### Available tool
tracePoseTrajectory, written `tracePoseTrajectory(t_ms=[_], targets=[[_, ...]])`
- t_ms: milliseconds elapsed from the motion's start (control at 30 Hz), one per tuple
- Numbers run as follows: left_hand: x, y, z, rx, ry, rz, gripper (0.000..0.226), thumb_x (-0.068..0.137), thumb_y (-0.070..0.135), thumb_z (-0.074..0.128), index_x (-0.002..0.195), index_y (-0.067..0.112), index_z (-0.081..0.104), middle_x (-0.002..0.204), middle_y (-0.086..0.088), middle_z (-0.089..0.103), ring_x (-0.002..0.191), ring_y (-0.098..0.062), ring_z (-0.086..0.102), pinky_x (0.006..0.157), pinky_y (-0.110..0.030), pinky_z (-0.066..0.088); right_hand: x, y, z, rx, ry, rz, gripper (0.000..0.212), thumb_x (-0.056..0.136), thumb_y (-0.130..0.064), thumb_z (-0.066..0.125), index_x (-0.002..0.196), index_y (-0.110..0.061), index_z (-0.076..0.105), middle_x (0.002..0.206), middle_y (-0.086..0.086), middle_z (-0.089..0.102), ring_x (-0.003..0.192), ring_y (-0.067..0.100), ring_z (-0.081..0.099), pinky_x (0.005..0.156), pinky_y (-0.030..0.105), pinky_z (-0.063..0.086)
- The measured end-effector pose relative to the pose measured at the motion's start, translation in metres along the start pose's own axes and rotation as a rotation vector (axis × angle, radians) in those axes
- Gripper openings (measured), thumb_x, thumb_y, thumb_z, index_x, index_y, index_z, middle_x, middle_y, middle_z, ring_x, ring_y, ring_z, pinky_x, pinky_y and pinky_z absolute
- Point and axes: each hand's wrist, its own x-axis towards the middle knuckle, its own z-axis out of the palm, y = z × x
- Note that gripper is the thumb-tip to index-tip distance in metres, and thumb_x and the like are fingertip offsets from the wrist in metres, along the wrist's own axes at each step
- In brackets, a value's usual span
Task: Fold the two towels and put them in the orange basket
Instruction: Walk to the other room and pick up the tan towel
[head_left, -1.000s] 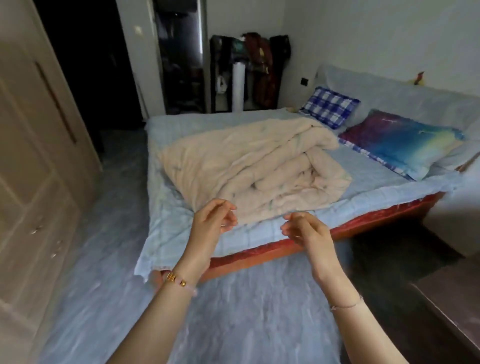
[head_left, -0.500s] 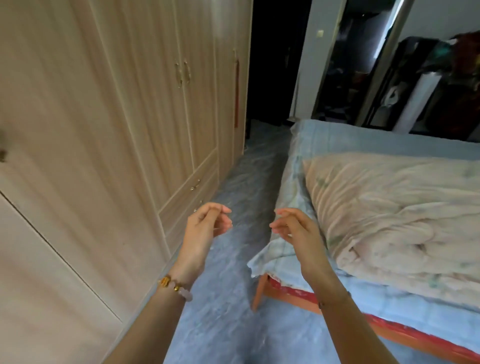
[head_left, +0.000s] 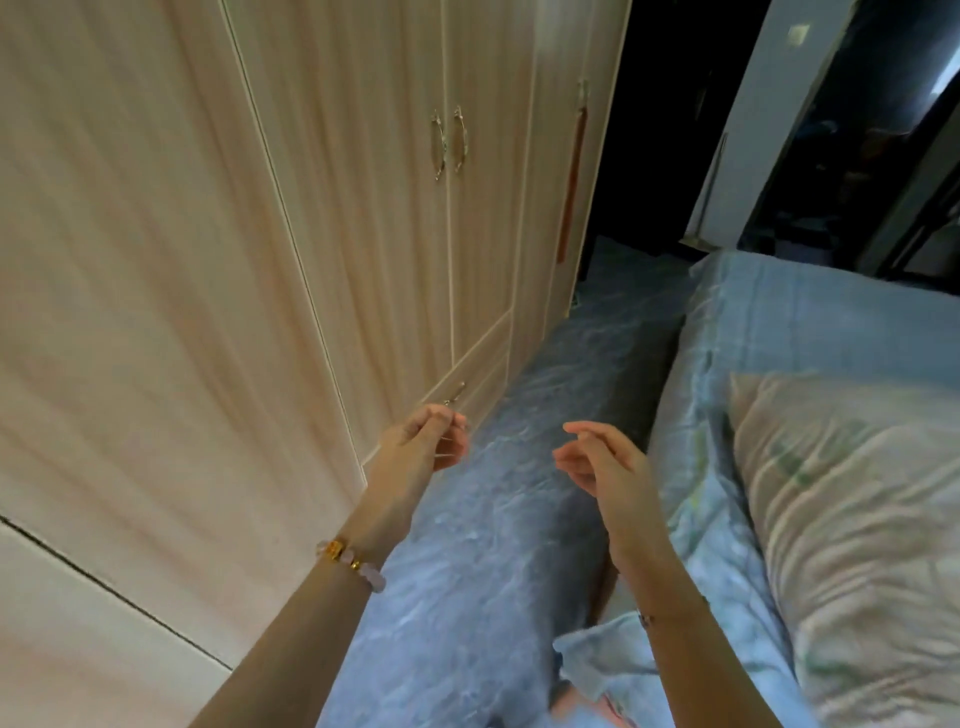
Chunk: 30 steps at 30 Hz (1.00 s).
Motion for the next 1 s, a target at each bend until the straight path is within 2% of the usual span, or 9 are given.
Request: tracePoseTrajectory(t_ms=[167,367,500,567,667,833,1000], targets=[[0.083,0.007,0.021,0.024,-0.003,0.012,0.028,0.097,0.020,0.044,0.080,0.013,0.065,0.071,-0.003,0.062,0.073,-0.017,0.059,0.083,-0.037,0.050,0.089,-0.005,0.008,-0.019,0.022,0.001,0.020,0.094,-0.008,0.048,0.094,-0.010,0.069,0.080,0.011,0.068,0.077,0.017,0.066,0.079,0.028,0.053],[0.162,0.010,0.038,-0.013,-0.001,0.014,0.027,0.096,0.016,0.044,0.077,0.015,0.063,0.068,-0.001,0.063,0.067,-0.015,0.059,0.077,-0.035,0.049,0.164,-0.004,0.017,-0.008,0.011,0.044,0.021,0.095,-0.011,0.048,0.092,-0.011,0.069,0.081,0.008,0.068,0.080,0.016,0.065,0.075,0.021,0.051],[0.225,0.006,0.061,-0.017,-0.077,-0.021,0.025,0.098,0.017,0.042,0.086,0.008,0.062,0.070,-0.002,0.063,0.064,-0.011,0.060,0.068,-0.024,0.052,0.218,0.002,0.018,0.025,0.048,0.070,0.021,0.095,-0.013,0.049,0.088,-0.015,0.069,0.079,0.008,0.068,0.081,0.018,0.065,0.077,0.025,0.050],[0.262,0.004,0.077,-0.010,-0.119,-0.038,0.025,0.098,0.017,0.041,0.085,0.009,0.061,0.064,0.004,0.064,0.062,-0.009,0.060,0.061,-0.017,0.051,0.249,0.006,0.020,0.028,0.082,0.081,0.021,0.095,-0.013,0.049,0.087,-0.016,0.069,0.078,0.007,0.068,0.083,0.021,0.066,0.080,0.028,0.050],[0.326,0.005,0.101,-0.012,-0.188,-0.019,0.028,0.099,0.015,0.039,0.081,0.013,0.060,0.055,0.010,0.063,0.058,-0.004,0.060,0.063,-0.020,0.048,0.304,0.009,0.023,0.007,0.143,0.088,0.023,0.095,-0.013,0.049,0.084,-0.018,0.068,0.075,0.005,0.067,0.081,0.020,0.065,0.080,0.029,0.050],[0.434,0.022,0.137,0.000,-0.287,0.005,0.030,0.099,0.014,0.038,0.079,0.014,0.060,0.054,0.010,0.063,0.054,-0.001,0.060,0.065,-0.024,0.047,0.400,-0.002,0.030,0.000,0.208,0.064,0.026,0.096,-0.014,0.047,0.082,-0.018,0.069,0.069,-0.001,0.068,0.072,0.010,0.065,0.072,0.022,0.047],[0.525,0.032,0.176,0.008,-0.357,0.019,0.031,0.099,0.013,0.037,0.078,0.015,0.059,0.052,0.009,0.063,0.053,-0.002,0.059,0.059,-0.017,0.047,0.485,-0.010,0.028,0.039,0.288,0.034,0.026,0.096,-0.012,0.046,0.081,-0.018,0.067,0.068,-0.001,0.071,0.073,0.014,0.065,0.074,0.024,0.047]])
